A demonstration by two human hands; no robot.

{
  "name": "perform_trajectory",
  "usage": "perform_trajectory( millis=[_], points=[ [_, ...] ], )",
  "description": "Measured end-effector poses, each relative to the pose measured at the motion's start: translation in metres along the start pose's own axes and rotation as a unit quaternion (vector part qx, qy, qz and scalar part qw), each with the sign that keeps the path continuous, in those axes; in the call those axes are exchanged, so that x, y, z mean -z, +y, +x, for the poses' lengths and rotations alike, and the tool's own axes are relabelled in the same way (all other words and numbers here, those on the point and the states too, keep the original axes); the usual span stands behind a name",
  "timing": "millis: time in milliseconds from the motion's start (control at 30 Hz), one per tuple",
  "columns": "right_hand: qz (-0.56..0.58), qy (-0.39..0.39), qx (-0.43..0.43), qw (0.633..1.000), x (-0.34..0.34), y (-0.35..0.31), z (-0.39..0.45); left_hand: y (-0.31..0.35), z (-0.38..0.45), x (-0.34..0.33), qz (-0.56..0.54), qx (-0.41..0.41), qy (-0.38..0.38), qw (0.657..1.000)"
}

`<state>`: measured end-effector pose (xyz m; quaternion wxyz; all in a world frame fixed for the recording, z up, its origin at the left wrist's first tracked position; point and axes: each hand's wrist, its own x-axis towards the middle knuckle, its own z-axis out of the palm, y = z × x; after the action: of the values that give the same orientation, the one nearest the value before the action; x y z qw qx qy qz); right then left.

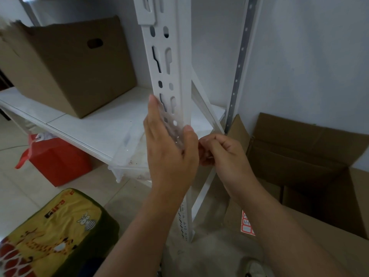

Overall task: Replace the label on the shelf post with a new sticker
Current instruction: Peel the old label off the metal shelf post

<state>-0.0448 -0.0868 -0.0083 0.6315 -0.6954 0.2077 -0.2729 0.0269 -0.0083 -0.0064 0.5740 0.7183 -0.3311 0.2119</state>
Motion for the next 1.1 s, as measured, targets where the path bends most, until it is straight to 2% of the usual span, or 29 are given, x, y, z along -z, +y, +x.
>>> perform_trajectory(
  millis=[100,433,667,867,1100],
  points=[
    [-0.008,0.005,-0.002,1.000,0.001,0.001,0.000,0.002,-0.001,-0.005,0.023,-0.018,0.021,0.999],
    [-0.020,0.011,-0.005,1.000,0.001,0.001,-0.001,-0.003,0.001,-0.010,0.037,-0.025,0.035,0.998],
    [-0.020,0.009,-0.002,1.000,0.002,0.003,0.000,-0.009,0.004,-0.009,0.089,-0.042,0.039,0.994],
    [-0.019,0.005,0.004,1.000,0.002,0.003,0.000,-0.016,0.003,-0.004,0.092,-0.041,-0.001,0.995],
    [-0.020,0.005,0.004,1.000,0.002,0.003,0.000,-0.017,0.004,-0.002,0.092,-0.046,-0.009,0.995]
  ],
)
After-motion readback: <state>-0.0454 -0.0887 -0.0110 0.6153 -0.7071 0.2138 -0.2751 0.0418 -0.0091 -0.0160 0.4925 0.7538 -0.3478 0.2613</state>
